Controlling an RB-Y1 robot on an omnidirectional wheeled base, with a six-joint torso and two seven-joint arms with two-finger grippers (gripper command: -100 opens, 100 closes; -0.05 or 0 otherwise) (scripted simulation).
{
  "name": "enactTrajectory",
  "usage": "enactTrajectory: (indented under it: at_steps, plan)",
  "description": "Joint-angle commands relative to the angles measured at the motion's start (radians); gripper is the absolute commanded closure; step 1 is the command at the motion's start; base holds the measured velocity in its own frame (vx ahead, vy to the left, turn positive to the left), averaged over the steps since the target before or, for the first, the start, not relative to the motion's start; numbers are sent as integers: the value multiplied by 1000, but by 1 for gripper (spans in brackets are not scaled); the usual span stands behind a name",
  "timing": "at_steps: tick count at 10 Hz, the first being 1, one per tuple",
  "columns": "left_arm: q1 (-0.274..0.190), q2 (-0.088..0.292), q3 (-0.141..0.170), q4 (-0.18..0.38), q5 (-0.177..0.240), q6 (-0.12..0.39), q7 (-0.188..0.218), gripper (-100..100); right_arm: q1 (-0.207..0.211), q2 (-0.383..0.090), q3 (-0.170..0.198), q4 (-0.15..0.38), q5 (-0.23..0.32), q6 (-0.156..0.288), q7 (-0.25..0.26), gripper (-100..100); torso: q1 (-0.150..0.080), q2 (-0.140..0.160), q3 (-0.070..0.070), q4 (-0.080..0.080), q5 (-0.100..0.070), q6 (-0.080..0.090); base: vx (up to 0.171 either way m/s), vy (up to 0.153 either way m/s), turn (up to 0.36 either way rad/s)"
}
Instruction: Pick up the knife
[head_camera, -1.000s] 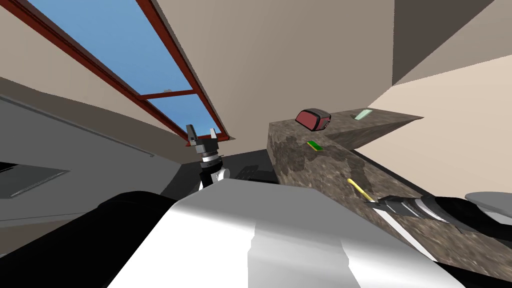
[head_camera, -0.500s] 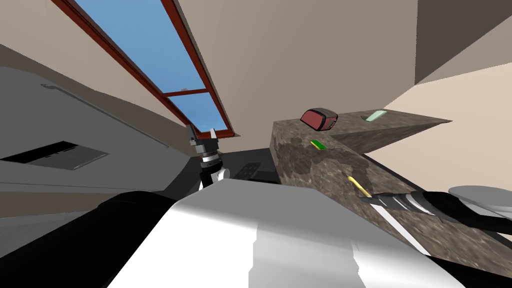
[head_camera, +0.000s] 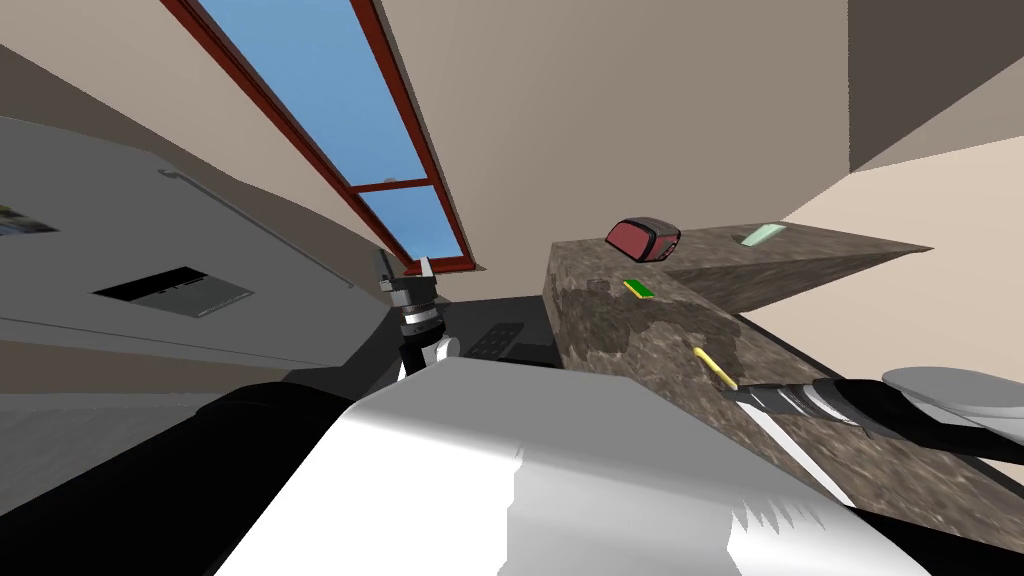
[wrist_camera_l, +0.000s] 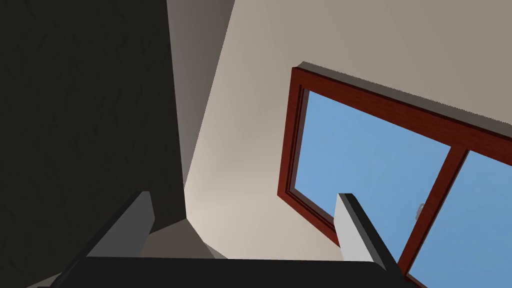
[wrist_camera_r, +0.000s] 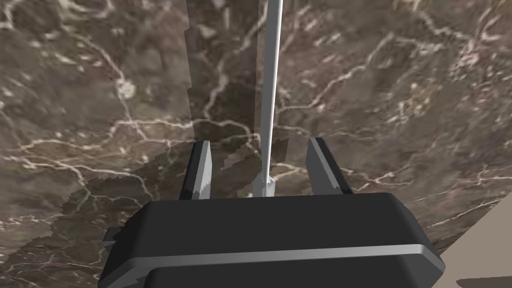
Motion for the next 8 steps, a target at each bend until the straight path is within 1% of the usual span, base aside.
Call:
enactTrajectory:
  at_steps: [1, 4, 5, 6, 7, 8]
  plan:
    - [0, 0, 0, 0, 0, 0, 0, 0, 0, 0, 0, 0, 0, 0, 0, 100, 0, 0, 0, 0, 0, 0, 0, 0, 0]
    - [0, 0, 0, 0, 0, 0, 0, 0, 0, 0, 0, 0, 0, -1, 0, 100, -1, -2, -1, -1, -1, 0, 0, 0, 0]
    - [0, 0, 0, 0, 0, 0, 0, 0, 0, 0, 0, 0, 0, -1, 0, 0, -1, -2, -1, -1, -1, 0, 0, 0, 0]
    - [0, 0, 0, 0, 0, 0, 0, 0, 20, -19, 13, -16, -38, 10, 41, 100, -1, -2, -1, -1, -1, 0, 101, 11, -254]
    - [0, 0, 0, 0, 0, 0, 0, 0, 44, -41, 28, -38, -72, 23, 66, 100, -1, -6, -3, -2, 0, 3, 210, 0, -318]
    - [1, 0, 0, 0, 0, 0, 0, 0, 44, -41, 28, -38, -84, 23, 89, 100, -2, -11, -7, -3, 0, 2, 175, 7, -132]
